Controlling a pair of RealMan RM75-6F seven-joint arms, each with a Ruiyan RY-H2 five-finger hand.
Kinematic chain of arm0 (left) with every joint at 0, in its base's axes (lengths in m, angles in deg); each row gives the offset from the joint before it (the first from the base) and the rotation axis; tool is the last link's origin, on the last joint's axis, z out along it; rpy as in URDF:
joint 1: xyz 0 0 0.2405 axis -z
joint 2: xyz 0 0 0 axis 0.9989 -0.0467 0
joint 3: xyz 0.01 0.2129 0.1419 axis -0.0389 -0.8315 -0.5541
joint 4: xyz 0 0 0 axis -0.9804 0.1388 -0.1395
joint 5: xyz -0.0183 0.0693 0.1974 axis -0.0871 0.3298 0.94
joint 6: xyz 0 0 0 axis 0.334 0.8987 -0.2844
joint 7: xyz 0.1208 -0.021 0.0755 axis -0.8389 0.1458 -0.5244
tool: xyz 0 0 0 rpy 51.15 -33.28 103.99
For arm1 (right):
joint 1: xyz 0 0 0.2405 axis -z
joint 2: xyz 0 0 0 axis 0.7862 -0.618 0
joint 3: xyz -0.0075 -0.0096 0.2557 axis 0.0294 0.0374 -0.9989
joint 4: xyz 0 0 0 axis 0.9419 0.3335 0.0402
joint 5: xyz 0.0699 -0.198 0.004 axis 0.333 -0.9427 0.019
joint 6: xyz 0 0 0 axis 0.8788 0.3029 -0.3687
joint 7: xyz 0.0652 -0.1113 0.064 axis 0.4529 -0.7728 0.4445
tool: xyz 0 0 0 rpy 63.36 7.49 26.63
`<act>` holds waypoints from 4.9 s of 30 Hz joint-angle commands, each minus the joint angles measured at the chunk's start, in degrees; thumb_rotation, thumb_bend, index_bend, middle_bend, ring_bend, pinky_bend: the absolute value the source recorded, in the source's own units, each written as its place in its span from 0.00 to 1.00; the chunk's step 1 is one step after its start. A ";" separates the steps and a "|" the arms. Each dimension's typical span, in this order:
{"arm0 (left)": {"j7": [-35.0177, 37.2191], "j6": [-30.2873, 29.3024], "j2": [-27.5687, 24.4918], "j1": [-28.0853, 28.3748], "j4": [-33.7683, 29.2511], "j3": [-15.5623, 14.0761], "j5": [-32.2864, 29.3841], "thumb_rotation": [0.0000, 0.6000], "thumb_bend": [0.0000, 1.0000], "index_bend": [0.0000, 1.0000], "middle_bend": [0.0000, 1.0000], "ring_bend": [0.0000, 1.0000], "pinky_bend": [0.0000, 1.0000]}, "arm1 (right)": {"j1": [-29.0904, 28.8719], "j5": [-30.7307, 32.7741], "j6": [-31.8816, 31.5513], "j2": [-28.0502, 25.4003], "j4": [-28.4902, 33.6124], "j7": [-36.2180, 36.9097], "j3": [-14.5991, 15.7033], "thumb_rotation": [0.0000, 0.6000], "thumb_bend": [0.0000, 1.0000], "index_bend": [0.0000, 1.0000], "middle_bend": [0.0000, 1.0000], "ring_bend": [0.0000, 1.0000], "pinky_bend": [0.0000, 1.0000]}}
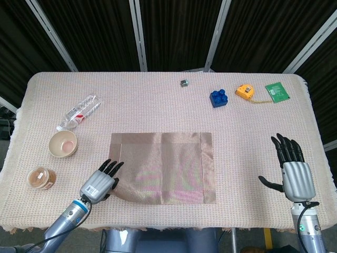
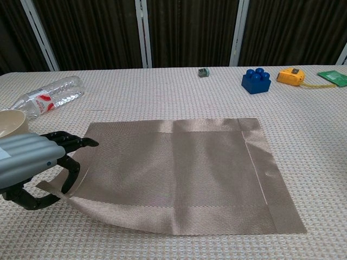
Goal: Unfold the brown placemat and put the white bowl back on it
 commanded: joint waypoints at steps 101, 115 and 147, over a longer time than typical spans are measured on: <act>26.69 2.67 -9.75 -1.88 16.50 13.23 -3.48 1.00 0.45 0.66 0.00 0.00 0.00 | 0.02 -0.79 1.20 0.17 0.13 -0.04 0.00 1.00 0.00 0.00 0.00 0.00 0.00; 13.81 10.58 0.20 9.09 2.01 14.50 0.24 1.00 0.45 0.67 0.00 0.00 0.00 | 0.03 0.30 1.34 -0.30 -0.16 1.06 -0.59 1.00 0.00 0.00 0.00 0.00 0.00; -1.27 -1.99 6.13 9.30 0.59 15.91 -10.04 1.00 0.03 0.00 0.00 0.00 0.00 | 1.42 1.16 -0.26 -2.71 0.07 4.57 -1.36 1.00 0.00 0.00 0.00 0.00 0.00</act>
